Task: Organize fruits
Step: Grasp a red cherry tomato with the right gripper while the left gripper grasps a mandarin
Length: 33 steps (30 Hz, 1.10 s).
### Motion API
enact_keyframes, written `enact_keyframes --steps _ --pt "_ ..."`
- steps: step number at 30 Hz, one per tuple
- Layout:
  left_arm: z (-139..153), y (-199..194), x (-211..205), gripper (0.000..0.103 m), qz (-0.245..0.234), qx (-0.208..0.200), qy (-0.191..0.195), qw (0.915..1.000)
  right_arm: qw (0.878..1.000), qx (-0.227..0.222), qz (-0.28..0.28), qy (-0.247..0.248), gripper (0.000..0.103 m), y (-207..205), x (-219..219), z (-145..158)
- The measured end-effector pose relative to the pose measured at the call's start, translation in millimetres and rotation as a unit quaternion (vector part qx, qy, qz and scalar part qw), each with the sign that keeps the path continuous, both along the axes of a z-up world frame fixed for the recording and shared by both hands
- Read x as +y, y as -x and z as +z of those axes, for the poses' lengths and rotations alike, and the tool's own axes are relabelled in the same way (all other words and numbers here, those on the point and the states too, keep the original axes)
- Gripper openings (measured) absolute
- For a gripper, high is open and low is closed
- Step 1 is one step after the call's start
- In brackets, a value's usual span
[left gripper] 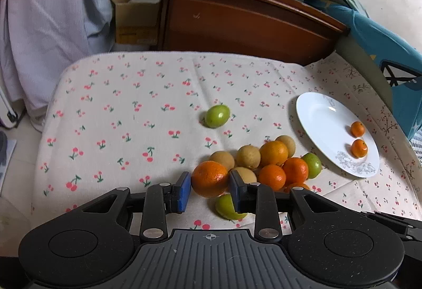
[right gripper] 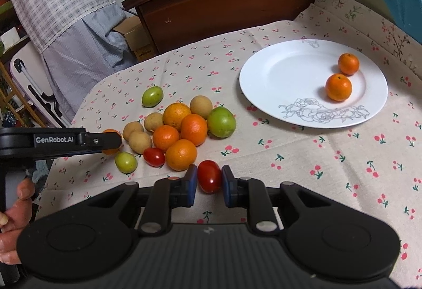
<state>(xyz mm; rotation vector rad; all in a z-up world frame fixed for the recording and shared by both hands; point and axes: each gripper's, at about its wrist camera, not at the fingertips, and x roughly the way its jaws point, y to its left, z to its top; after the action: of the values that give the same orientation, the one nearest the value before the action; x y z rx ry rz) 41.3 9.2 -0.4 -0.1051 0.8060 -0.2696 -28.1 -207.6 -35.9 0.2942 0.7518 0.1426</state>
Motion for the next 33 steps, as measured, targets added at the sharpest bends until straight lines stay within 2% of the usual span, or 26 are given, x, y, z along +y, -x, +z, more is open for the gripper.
enact_keyframes --steps 9,33 --pt "16.1 10.5 -16.0 0.029 -0.027 -0.033 -0.013 0.9990 1.000 -0.010 -0.004 -0.004 0.019 4.3 -3.5 7.1" --pt "27.0 19.6 -44.4 0.029 -0.071 -0.056 -0.007 0.9959 0.998 -0.027 -0.049 -0.006 0.019 7.9 -19.5 20.6"
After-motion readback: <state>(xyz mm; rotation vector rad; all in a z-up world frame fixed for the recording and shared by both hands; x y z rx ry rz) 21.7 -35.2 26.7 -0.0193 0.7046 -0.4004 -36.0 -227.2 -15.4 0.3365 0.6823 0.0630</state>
